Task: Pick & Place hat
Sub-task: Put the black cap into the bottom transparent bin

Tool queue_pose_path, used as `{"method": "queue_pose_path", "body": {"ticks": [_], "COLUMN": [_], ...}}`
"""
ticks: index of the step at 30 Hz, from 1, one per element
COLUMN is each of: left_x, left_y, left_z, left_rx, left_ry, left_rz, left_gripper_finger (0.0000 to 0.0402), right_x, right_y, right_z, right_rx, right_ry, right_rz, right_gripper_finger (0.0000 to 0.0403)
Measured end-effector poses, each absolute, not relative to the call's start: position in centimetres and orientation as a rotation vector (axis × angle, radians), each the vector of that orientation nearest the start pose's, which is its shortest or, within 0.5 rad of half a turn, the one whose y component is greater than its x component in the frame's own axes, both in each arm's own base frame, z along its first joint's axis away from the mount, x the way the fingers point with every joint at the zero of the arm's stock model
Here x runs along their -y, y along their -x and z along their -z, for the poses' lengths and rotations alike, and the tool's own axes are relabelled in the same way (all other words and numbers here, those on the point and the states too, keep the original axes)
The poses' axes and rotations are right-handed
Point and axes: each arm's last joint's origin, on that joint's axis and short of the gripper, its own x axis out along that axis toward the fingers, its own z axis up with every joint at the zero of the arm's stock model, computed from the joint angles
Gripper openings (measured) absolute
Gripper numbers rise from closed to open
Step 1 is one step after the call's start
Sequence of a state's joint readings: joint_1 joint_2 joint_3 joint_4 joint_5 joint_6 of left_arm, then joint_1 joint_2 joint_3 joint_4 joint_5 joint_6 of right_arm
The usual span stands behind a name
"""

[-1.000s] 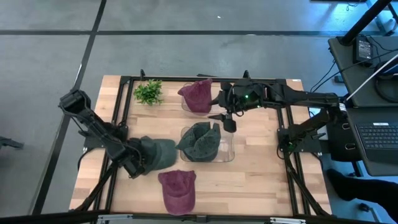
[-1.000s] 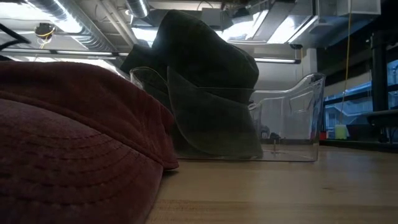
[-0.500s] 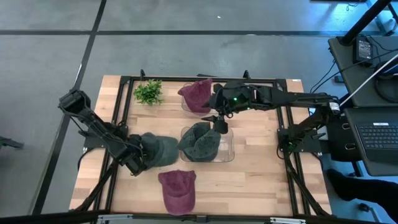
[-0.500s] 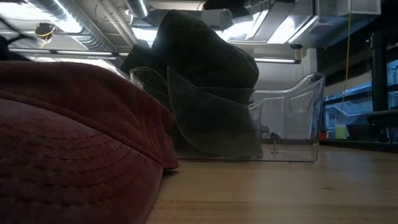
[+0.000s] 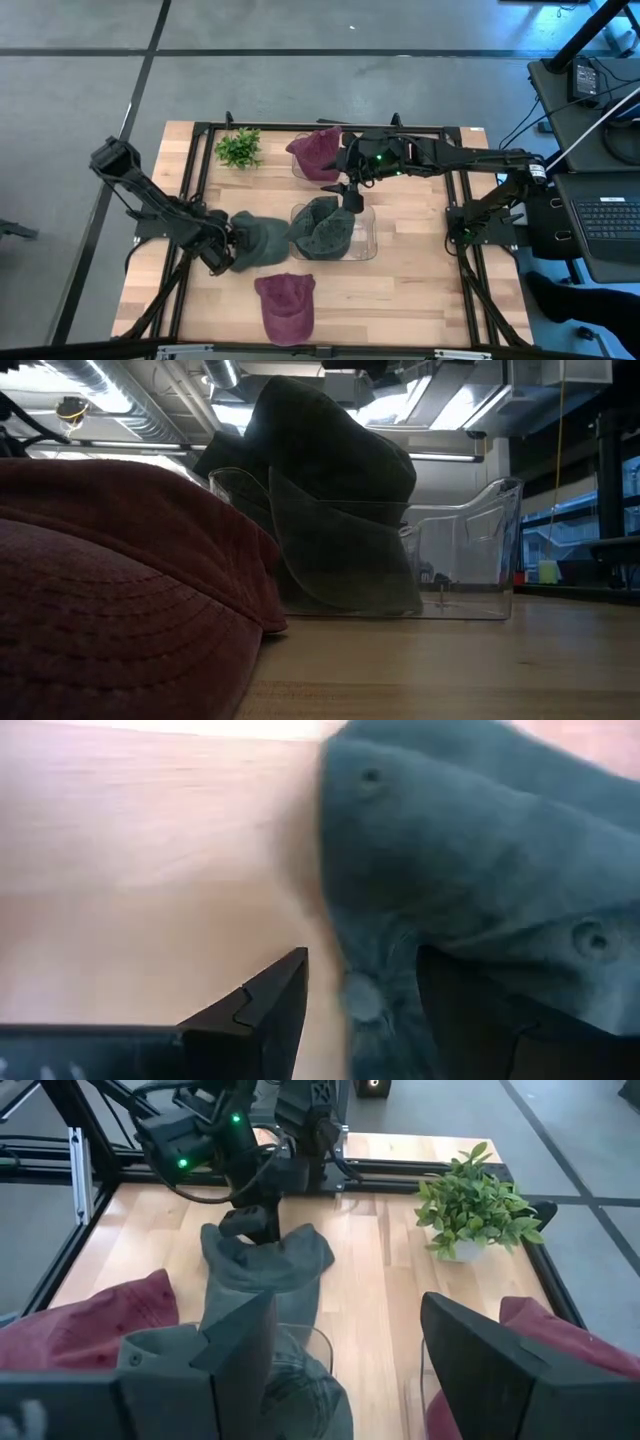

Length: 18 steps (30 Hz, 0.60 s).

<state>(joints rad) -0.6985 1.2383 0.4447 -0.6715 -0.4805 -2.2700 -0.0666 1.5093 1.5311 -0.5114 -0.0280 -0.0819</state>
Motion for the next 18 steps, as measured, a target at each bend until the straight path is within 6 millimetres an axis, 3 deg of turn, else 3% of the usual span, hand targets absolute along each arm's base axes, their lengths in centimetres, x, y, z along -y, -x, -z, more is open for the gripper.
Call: {"method": "queue_pose_path", "body": {"ticks": [4, 11, 18], "left_x": [8.69, 8.72, 8.67], "left_y": [-12.85, -12.60, -12.48], "left_z": [-11.64, -11.54, -11.44], "left_rx": [-0.651, -0.725, -0.775], "left_ry": [1.162, 1.107, 1.062], "left_rz": [-1.056, -1.044, -1.032], "left_gripper_finger": [0.0182, 0.0179, 0.0104], "right_x": [2.13, 2.14, 2.32], "right_y": [-33.21, -33.23, -33.22], "right_z": [-38.68, -38.73, -38.74], "right_rx": [-0.490, -0.485, -0.485], "right_ry": [0.054, 0.060, 0.065], "right_rz": [0.018, 0.017, 0.023], "right_gripper_finger": [0.0249, 0.0249, 0.0249]}}
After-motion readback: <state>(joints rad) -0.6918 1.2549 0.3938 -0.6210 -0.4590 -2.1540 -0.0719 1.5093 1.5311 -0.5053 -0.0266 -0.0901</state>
